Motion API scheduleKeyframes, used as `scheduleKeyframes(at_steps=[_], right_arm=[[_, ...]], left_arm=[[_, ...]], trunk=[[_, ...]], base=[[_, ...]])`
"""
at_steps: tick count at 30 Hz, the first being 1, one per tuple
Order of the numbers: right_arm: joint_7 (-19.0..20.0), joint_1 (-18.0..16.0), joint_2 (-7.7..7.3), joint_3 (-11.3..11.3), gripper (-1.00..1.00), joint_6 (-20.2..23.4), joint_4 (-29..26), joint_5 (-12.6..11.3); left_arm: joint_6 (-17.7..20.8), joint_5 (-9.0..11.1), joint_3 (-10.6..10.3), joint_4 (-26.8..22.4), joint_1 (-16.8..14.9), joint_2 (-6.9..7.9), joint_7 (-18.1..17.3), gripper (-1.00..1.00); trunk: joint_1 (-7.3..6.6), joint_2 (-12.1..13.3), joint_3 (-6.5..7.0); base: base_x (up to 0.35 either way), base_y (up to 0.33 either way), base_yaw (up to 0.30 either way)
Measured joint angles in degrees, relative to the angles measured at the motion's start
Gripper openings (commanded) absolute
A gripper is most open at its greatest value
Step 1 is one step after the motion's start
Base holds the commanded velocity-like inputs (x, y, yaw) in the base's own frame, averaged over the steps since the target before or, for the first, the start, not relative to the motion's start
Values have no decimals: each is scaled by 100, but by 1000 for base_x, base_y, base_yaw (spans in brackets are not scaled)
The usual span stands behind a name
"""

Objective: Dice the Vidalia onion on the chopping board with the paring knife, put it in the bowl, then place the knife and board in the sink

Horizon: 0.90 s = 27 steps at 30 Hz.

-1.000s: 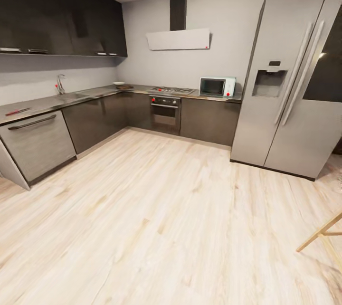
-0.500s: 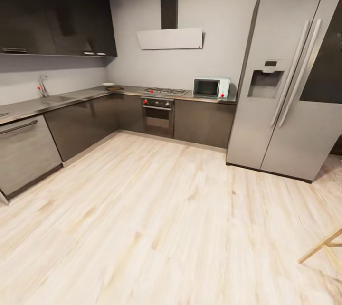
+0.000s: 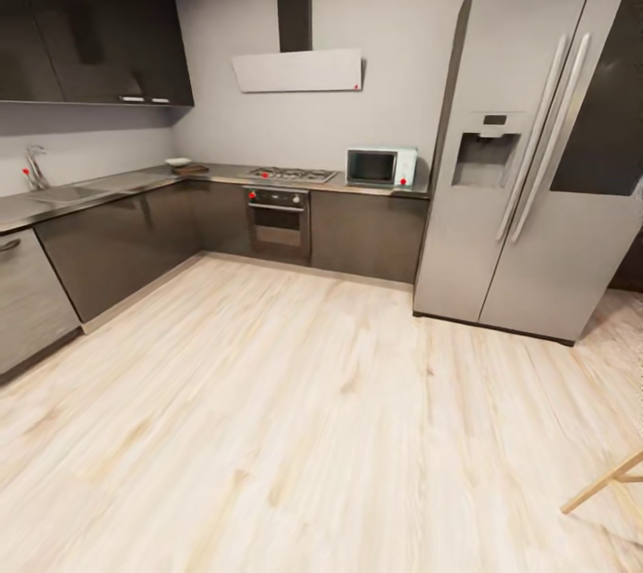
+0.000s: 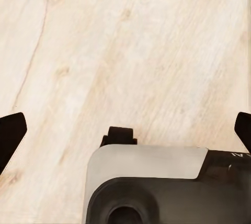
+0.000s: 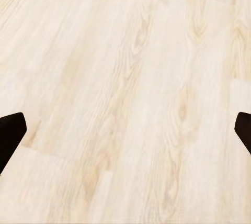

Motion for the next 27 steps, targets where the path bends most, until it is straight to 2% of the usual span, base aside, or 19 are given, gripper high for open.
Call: scheduleKeyframes(at_steps=[13,27], right_arm=[[1,0,0,3,100,0,0,3],[1,0,6,3,100,-1,-1,8]], left_arm=[[0,0,3,35,0,1,0,100],[-1,1,4,36,0,0,0,100]], trunk=[[0,0,0],[0,0,0]], base=[[320,0,-120],[320,0,-15]])
